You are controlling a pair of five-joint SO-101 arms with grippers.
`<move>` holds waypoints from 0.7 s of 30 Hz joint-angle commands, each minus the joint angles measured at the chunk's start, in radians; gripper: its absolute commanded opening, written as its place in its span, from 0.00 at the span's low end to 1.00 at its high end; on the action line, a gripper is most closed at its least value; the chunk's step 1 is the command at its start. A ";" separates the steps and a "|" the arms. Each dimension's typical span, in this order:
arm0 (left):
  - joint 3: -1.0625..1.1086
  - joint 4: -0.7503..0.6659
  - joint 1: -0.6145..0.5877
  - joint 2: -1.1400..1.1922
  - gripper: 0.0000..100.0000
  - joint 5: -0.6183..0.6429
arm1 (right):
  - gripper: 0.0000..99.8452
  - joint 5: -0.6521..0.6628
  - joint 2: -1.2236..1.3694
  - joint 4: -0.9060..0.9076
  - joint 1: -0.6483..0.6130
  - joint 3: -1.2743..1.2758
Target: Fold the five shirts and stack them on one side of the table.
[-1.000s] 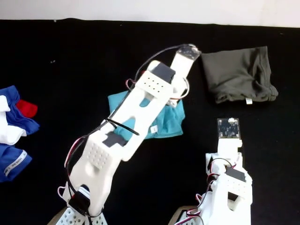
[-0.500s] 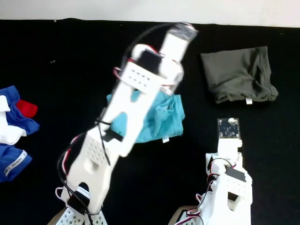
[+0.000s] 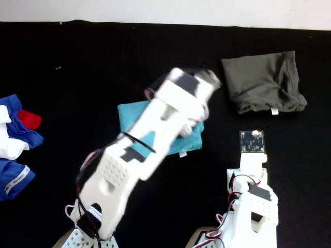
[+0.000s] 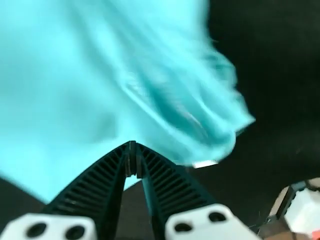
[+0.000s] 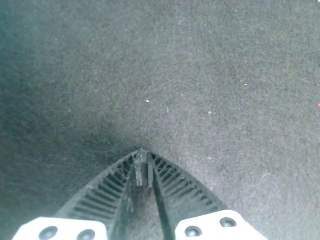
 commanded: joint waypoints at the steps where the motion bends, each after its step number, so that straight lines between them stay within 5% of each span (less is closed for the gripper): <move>1: 0.019 -0.055 0.099 -0.018 0.01 0.008 | 0.01 0.006 -0.004 -0.024 0.012 0.013; 9: -0.119 0.023 0.130 -0.074 0.01 0.101 | 0.01 0.006 -0.004 -0.024 0.012 0.013; 21: -0.015 0.046 -0.219 -0.243 0.01 0.133 | 0.01 0.006 -0.004 -0.024 0.012 0.013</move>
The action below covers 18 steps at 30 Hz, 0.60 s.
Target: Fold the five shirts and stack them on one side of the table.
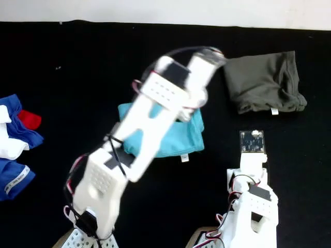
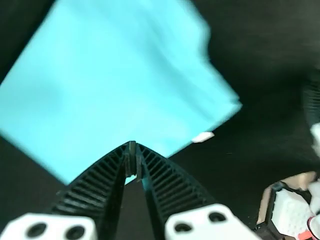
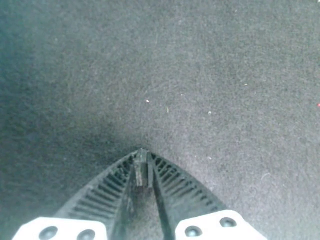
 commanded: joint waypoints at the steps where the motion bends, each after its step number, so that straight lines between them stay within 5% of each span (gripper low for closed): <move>1: 0.065 0.009 -0.130 -0.059 0.01 0.014 | 0.01 0.006 -0.004 -0.024 0.012 0.013; 9: 0.317 -0.060 -0.334 -0.346 0.01 0.055 | 0.01 0.006 -0.004 -0.025 0.012 0.013; 18: 1.044 -0.721 -0.498 -0.506 0.01 0.199 | 0.01 0.006 -0.004 -0.025 0.013 0.013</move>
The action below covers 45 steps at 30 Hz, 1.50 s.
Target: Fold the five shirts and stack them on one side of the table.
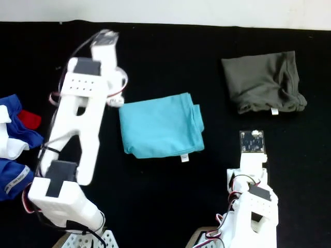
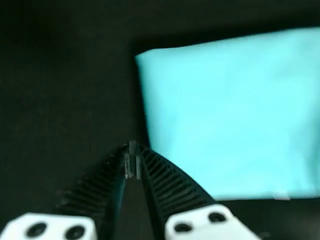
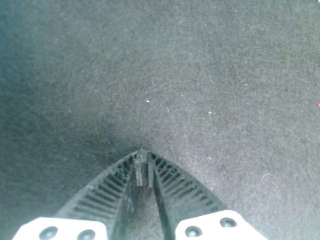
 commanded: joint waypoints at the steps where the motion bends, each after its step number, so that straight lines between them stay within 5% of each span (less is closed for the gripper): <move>1: 0.228 -0.265 -0.019 -0.054 0.01 0.015 | 0.01 0.006 -0.004 -0.025 0.013 0.013; 12: 0.433 -0.505 0.076 -0.054 0.01 0.066 | 0.01 0.006 -0.004 -0.025 0.013 0.012; 22: 0.344 -0.592 -0.097 -0.039 0.01 0.066 | 0.01 0.009 -0.005 -0.018 0.004 -0.001; 27: 0.334 -0.664 -0.162 0.073 0.01 0.071 | 0.01 -0.008 -0.004 0.298 0.018 -0.315; 31: 0.271 -0.644 -0.165 0.153 0.01 0.071 | 0.01 -0.146 0.007 0.493 -0.074 -0.676; 37: 0.156 -0.566 -0.166 0.252 0.01 0.071 | 0.01 -0.163 0.047 0.608 -0.377 -0.969; 42: 0.073 -0.491 -0.165 0.308 0.01 0.068 | 0.02 -0.216 0.340 0.615 -0.489 -1.107; 45: 0.039 -0.459 -0.165 0.331 0.01 0.068 | 0.13 -0.359 0.552 0.647 -0.515 -1.274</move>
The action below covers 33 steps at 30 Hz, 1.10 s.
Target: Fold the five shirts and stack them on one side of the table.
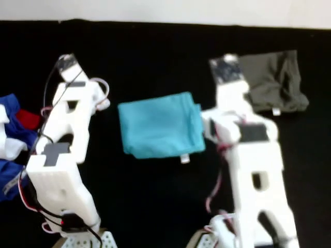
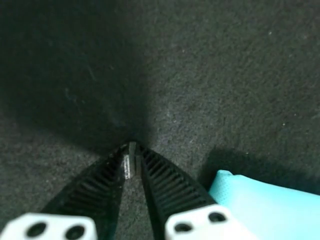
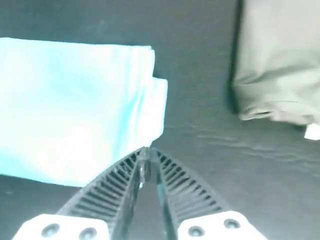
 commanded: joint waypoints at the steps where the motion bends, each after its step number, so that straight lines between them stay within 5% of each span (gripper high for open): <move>1: -0.056 0.021 -0.005 0.022 0.01 0.008 | 0.17 -0.160 0.243 0.050 -0.050 -0.232; 8: -0.067 0.031 -0.005 0.030 0.01 0.008 | 0.28 -0.388 0.624 0.255 -0.151 -0.630; 22: -0.067 0.032 -0.005 0.030 0.01 0.008 | 0.28 -0.394 1.049 0.386 -0.188 -0.969; 33: -0.067 0.034 -0.005 0.030 0.01 0.008 | 0.28 -0.391 1.319 0.389 -0.093 -1.135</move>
